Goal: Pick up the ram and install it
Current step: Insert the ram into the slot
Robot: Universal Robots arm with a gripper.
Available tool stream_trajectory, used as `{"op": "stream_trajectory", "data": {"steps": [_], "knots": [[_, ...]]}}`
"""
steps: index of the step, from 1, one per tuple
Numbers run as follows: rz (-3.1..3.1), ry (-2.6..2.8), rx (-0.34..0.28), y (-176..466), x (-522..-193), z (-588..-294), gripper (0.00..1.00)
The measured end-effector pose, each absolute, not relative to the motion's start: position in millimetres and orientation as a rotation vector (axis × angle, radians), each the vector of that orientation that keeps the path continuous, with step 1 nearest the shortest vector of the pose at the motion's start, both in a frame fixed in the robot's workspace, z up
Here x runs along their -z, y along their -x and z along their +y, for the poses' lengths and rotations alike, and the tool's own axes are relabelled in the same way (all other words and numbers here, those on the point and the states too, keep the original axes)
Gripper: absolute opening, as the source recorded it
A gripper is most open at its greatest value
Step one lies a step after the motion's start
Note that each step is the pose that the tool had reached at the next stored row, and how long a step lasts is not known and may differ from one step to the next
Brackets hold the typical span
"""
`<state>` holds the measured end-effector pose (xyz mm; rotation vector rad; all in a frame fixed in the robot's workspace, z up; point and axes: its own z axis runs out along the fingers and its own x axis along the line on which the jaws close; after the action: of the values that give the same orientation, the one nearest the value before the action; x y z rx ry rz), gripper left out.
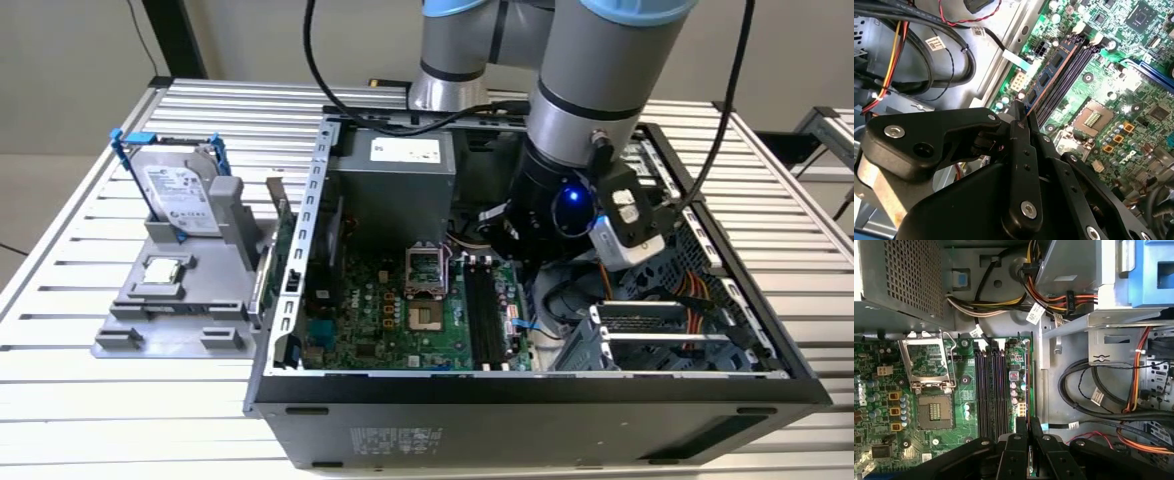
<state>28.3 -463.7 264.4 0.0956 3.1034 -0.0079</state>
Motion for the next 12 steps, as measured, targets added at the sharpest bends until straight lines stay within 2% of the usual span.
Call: {"op": "stream_trajectory", "data": {"steps": [12], "knots": [[3.104,-0.089,0.01,-25.3,-256.7,-465.4,0.0]]}}
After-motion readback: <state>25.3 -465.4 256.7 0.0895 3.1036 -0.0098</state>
